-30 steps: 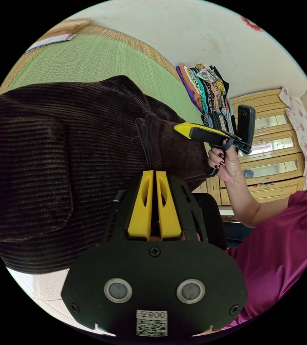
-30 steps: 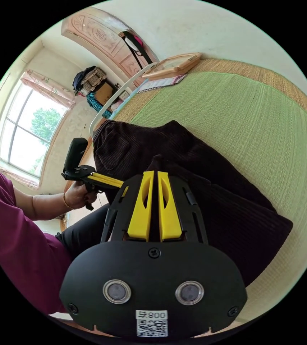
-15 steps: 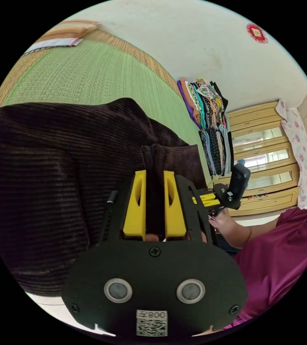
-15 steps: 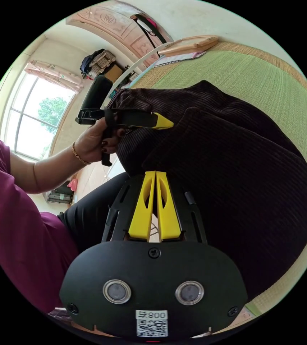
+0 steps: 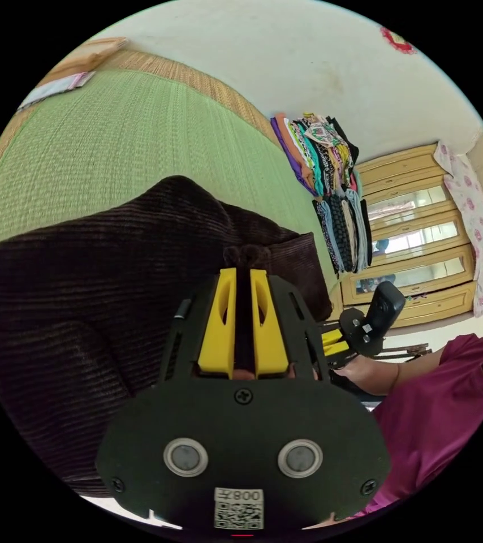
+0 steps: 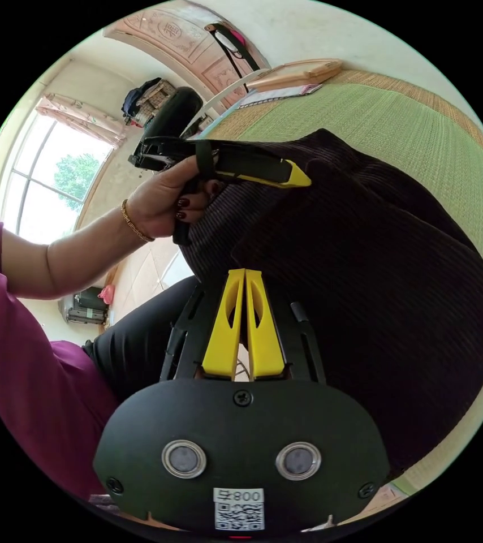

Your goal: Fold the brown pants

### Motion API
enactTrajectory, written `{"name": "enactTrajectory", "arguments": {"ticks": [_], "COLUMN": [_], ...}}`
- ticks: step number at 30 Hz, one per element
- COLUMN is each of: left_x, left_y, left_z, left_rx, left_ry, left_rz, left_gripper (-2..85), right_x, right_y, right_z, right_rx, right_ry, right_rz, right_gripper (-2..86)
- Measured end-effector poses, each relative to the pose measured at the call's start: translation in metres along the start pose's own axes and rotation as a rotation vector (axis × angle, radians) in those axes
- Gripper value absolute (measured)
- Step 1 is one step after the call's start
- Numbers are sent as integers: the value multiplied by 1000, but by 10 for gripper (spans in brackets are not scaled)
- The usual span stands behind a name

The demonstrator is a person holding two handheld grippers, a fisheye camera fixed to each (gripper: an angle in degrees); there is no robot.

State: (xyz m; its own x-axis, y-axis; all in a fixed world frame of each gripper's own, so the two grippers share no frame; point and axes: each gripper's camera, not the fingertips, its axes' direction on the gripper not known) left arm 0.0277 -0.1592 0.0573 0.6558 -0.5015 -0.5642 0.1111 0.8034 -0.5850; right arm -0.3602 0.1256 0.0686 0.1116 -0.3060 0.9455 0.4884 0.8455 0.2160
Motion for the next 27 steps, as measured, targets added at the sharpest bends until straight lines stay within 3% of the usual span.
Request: {"name": "enactTrajectory", "arguments": {"ticks": [6, 8, 10, 12, 15, 19, 23, 27], "left_x": [47, 55, 55, 52, 76, 94, 110, 164], "left_y": [10, 5, 2, 5, 16, 36, 47, 57], "left_z": [2, 18, 47, 53, 51, 77, 96, 112], "left_rx": [155, 112, 12, 34, 72, -16, -32, -30], "left_ry": [-53, -50, -177, -92, -112, -71, -69, -36], "left_rz": [94, 118, 107, 53, 95, 74, 41, 159], "left_gripper": [29, 21, 9, 5, 2, 2, 5, 16], "right_x": [4, 8, 11, 9, 9, 34, 47, 50], "right_y": [19, 23, 26, 32, 44, 60, 83, 124], "right_z": [18, 20, 16, 8, -4, 15, 9, -24], "right_rx": [-4, -8, 2, 34, 84, 51, 100, 168], "right_ry": [-10, -19, -58, -75, -8, 16, -94, -9], "right_rz": [35, 55, 58, 52, 62, 165, 229, 265], "right_gripper": [1, 1, 1, 0, 0, 0, 0, 1]}}
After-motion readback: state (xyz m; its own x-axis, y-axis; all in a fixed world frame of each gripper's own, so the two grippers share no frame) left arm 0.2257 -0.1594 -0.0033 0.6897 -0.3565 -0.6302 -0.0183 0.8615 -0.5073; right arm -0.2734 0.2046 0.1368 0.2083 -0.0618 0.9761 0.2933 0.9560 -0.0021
